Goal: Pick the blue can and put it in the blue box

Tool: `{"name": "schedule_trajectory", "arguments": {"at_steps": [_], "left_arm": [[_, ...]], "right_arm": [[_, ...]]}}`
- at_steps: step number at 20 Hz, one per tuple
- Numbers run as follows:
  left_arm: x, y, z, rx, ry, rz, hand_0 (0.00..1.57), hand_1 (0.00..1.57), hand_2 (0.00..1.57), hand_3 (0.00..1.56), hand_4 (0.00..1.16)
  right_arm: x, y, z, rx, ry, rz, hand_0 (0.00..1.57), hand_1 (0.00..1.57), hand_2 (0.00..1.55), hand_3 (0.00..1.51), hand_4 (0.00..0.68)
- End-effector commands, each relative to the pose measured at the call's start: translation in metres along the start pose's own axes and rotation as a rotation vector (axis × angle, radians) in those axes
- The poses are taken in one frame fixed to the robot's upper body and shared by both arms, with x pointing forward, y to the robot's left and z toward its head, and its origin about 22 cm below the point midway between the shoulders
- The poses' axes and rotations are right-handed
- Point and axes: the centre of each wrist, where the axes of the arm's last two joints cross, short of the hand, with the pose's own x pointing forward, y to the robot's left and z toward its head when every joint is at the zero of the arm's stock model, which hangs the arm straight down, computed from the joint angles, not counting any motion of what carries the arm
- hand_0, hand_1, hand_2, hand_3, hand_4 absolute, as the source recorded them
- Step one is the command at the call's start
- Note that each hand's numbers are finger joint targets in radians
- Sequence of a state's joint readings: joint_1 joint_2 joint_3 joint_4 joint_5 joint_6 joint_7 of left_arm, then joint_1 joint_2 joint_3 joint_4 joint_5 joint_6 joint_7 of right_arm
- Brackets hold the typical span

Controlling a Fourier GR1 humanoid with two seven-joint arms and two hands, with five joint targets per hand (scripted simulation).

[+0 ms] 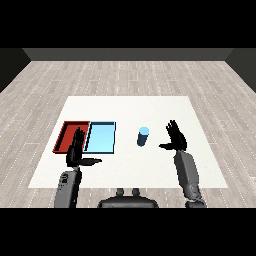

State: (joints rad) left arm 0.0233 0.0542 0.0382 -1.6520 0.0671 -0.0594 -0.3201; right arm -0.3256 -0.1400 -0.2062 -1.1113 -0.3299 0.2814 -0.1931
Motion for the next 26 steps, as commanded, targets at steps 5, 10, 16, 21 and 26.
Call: {"name": "schedule_trajectory", "arguments": {"at_steps": [5,10,16,21,26], "left_arm": [[-0.009,-0.009,0.009,0.001,-0.006,-0.028,0.0,0.0,0.0,0.0,0.0],[0.003,0.002,-0.006,0.003,0.004,0.005,0.0,0.0,0.0,0.0,0.0],[0.002,0.004,0.014,0.006,0.002,-0.007,0.0,0.0,0.0,0.0,0.0],[0.004,0.023,0.009,0.001,-0.001,-0.015,0.0,0.0,0.0,0.0,0.0],[0.007,0.002,0.01,0.005,0.007,-0.004,0.0,0.0,0.0,0.0,0.0]], "right_arm": [[-0.032,0.031,-0.009,-0.02,0.02,-0.006,0.0,0.0,0.0,0.0,0.0],[-0.051,0.033,-0.018,0.019,0.043,-0.012,0.0,0.0,0.0,0.0,0.0],[-0.046,0.051,-0.028,0.029,0.077,-0.051,0.0,0.0,0.0,0.0,0.0],[-0.065,0.076,-0.047,0.053,0.096,0.032,0.0,0.0,0.0,0.0,0.0],[-0.059,0.083,-0.059,0.051,0.114,0.029,0.0,0.0,0.0,0.0,0.0]]}}
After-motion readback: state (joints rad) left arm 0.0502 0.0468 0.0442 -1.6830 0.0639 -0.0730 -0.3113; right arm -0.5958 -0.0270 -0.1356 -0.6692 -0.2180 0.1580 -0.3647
